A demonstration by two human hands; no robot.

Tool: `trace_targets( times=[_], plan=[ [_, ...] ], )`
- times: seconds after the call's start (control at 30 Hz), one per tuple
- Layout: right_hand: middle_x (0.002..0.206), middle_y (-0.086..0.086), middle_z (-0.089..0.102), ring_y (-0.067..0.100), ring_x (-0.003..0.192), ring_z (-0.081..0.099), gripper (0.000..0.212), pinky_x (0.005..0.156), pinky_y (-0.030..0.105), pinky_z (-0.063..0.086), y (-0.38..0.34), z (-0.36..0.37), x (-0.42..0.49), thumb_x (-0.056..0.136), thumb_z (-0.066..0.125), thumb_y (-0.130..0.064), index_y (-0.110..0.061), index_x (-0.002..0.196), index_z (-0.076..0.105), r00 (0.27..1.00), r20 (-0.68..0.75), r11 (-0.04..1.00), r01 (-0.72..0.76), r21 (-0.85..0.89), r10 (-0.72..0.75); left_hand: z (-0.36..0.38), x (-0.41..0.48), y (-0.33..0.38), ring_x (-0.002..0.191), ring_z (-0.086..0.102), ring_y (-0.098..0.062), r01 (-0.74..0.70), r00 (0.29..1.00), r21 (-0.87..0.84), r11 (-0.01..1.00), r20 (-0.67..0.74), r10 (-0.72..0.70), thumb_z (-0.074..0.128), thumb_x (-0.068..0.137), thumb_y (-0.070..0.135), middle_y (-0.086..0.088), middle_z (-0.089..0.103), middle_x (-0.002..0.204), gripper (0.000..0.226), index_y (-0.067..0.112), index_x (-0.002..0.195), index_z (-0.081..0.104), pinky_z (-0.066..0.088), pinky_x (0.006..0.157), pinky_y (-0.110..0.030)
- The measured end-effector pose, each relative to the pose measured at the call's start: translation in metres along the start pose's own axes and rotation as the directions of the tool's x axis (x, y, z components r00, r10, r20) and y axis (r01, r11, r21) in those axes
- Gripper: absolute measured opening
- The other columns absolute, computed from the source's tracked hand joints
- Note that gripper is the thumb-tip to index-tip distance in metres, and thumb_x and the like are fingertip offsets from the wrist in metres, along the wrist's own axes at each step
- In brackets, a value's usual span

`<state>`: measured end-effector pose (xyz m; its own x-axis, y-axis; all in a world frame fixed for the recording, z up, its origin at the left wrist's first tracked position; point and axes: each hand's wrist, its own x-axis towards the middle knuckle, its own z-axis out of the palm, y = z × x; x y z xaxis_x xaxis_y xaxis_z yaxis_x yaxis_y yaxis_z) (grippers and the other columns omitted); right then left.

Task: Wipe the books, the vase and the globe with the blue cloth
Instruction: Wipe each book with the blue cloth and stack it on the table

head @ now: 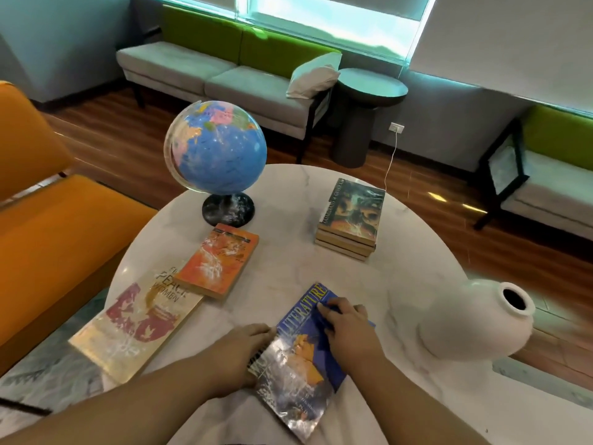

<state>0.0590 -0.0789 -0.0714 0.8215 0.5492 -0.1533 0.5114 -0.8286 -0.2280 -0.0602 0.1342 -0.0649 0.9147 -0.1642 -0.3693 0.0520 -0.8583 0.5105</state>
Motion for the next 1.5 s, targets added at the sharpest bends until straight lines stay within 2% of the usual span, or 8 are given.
trace_targets(
  times=[0.2,0.37,0.53,0.73,0.87,1.17,1.33,1.5],
  plan=[
    [0.147,-0.007,0.037,0.029,0.117,0.037,0.047,0.096,0.032,0.036,-0.018,0.001,-0.01,0.096,0.044,-0.023,-0.031,0.142,0.043,0.972,0.111,0.978,0.202,0.052,-0.206,0.003,0.004,-0.017,0.133,0.032,-0.007,0.002,0.999,-0.087,0.996,0.033,0.001,0.076,0.074,0.031,0.008,0.026,0.148,0.091,0.029,0.15,0.026,0.021,0.1,-0.007],
    [0.146,-0.011,0.029,0.024,0.117,0.032,0.05,0.101,0.028,0.036,-0.007,-0.006,0.023,0.099,0.043,-0.018,-0.038,0.144,0.036,0.996,0.037,0.996,-0.076,-0.04,0.078,0.004,0.005,-0.027,0.133,0.033,-0.009,-0.014,0.999,-0.129,0.992,0.045,0.02,0.072,0.08,0.03,0.011,0.023,0.148,0.087,0.041,0.149,0.02,0.027,0.103,-0.013],
    [0.151,-0.009,0.027,0.027,0.118,0.032,0.047,0.101,0.035,0.035,-0.033,-0.001,0.004,0.101,0.04,-0.027,-0.036,0.146,0.034,0.953,0.235,0.978,0.207,-0.036,-0.193,0.003,0.004,-0.035,0.135,0.032,-0.008,-0.043,0.997,-0.186,0.982,0.057,0.054,0.071,0.082,0.034,0.011,0.023,0.151,0.084,0.047,0.147,0.019,0.026,0.101,-0.011],
    [0.149,-0.007,0.025,0.028,0.116,0.031,0.055,0.096,0.04,0.043,-0.035,-0.007,0.024,0.099,0.047,-0.019,-0.038,0.147,0.029,0.986,0.141,0.991,-0.07,-0.115,0.086,0.003,-0.002,-0.043,0.131,0.038,0.0,-0.049,0.997,-0.312,0.949,0.034,0.063,0.071,0.084,0.029,0.017,0.028,0.148,0.076,0.043,0.145,0.028,0.03,0.1,-0.004],
    [0.148,-0.012,0.03,0.026,0.114,0.034,0.049,0.098,0.034,0.036,-0.053,0.0,-0.004,0.097,0.049,-0.03,-0.04,0.143,0.038,0.958,0.223,0.982,0.187,-0.012,-0.179,0.001,-0.007,-0.042,0.117,0.037,0.008,-0.089,0.995,-0.332,0.939,0.007,0.097,0.07,0.085,0.025,0.025,0.032,0.13,0.07,0.032,0.145,0.034,0.025,0.085,0.009],
    [0.148,-0.011,0.03,0.027,0.115,0.035,0.054,0.092,0.034,0.039,-0.046,-0.01,-0.022,0.093,0.051,-0.021,-0.043,0.141,0.039,0.945,0.291,0.982,0.174,-0.074,-0.145,0.005,-0.005,-0.045,0.102,0.038,0.028,-0.136,0.99,-0.365,0.921,-0.006,0.143,0.071,0.083,0.024,0.033,0.034,0.121,0.065,0.039,0.136,0.037,0.026,0.086,0.007],
    [0.149,-0.01,0.027,0.027,0.12,0.031,0.05,0.101,0.032,0.036,-0.026,-0.012,-0.031,0.099,0.04,-0.017,-0.039,0.144,0.037,0.981,0.175,0.992,-0.069,-0.11,0.088,0.007,0.0,-0.052,0.108,0.046,0.009,-0.144,0.988,-0.35,0.926,-0.008,0.151,0.075,0.078,0.028,0.021,0.042,0.126,0.071,0.036,0.139,0.04,0.036,0.09,-0.002],
    [0.15,-0.013,0.026,0.023,0.127,0.027,0.049,0.103,0.026,0.029,-0.043,-0.006,-0.05,0.098,0.045,-0.02,-0.043,0.14,0.041,0.961,0.256,0.994,0.109,-0.019,-0.101,0.007,0.001,-0.055,0.102,0.044,0.019,-0.169,0.983,-0.388,0.906,0.0,0.184,0.076,0.076,0.042,0.03,0.037,0.121,0.075,0.035,0.141,0.039,0.035,0.083,0.001]
  ],
)
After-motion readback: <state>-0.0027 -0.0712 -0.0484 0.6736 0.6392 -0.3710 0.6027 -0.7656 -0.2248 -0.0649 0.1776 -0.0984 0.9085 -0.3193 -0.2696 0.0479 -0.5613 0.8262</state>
